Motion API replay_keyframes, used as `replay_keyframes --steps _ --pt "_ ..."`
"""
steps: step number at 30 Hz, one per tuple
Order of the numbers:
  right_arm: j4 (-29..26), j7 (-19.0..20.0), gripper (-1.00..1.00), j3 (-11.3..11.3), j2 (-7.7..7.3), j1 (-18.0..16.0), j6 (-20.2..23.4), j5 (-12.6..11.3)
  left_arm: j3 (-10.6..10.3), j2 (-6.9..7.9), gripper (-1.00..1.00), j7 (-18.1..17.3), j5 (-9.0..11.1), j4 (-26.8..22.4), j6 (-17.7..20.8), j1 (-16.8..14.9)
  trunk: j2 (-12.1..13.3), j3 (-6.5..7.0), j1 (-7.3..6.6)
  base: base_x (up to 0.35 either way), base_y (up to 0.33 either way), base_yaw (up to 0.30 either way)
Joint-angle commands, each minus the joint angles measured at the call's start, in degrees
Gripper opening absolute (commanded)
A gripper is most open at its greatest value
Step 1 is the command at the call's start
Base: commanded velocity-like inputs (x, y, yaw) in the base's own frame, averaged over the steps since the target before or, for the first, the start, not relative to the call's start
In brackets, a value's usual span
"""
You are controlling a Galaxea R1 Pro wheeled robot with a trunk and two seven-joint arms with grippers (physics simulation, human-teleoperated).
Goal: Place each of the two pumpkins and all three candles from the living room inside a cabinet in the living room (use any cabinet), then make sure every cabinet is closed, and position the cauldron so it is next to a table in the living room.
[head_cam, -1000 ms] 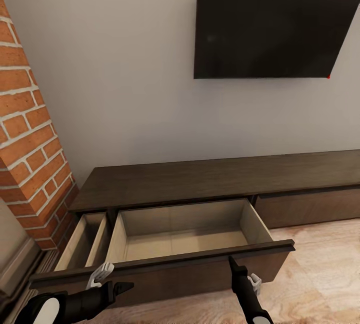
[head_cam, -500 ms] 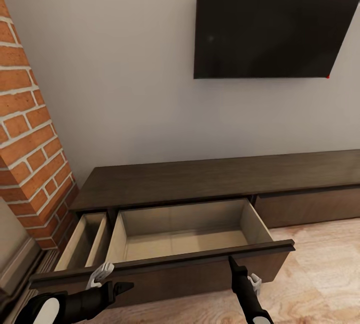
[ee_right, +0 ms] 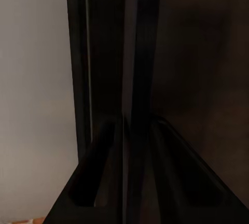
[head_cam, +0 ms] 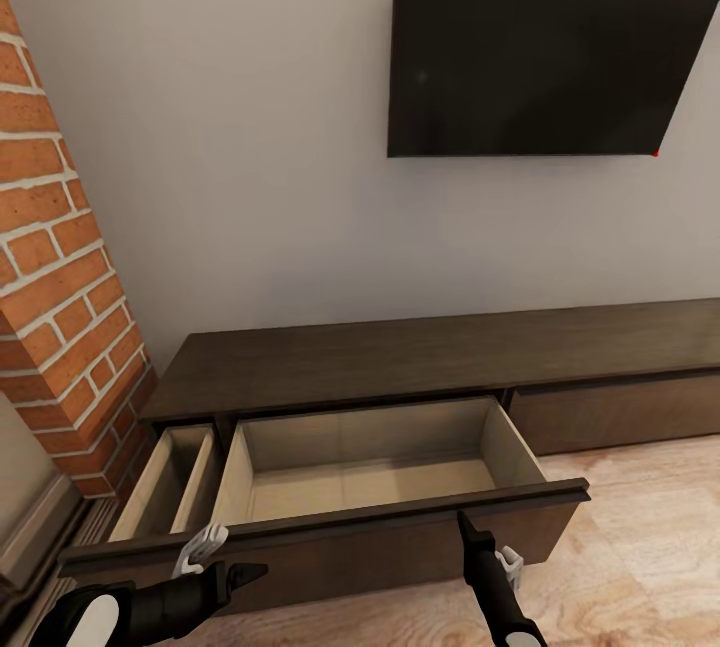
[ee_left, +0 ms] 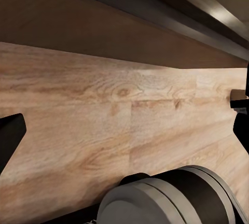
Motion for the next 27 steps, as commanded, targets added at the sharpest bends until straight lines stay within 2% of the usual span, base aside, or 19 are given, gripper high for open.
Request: replay_keyframes --steps 1,8,9,22,27 --pt "0.3 0.4 -1.0 1.1 2.11 0.0 0.2 0.9 0.0 0.0 1.0 0.0 0.0 0.0 0.0 0.0 0.0 0.0 0.0 0.0 0.0 0.0" --pt "0.3 0.4 -1.0 1.1 2.11 0.0 0.2 0.9 0.0 0.0 1.0 0.0 0.0 0.0 0.0 0.0 0.0 0.0 0.0 0.0 0.0 0.0" --pt "0.3 0.4 1.0 1.1 2.11 0.0 0.2 0.9 0.0 0.0 1.0 0.0 0.0 0.0 0.0 0.0 0.0 0.0 0.0 0.0 0.0 0.0" --pt "0.3 0.4 1.0 1.1 2.11 0.0 0.2 0.9 0.0 0.0 1.0 0.0 0.0 0.0 0.0 0.0 0.0 0.0 0.0 -0.003 0.0 0.0" --pt "0.3 0.4 1.0 1.1 2.11 0.0 0.2 0.9 0.0 0.0 1.0 0.0 0.0 0.0 0.0 0.0 0.0 0.0 0.0 -0.146 0.0 0.0"
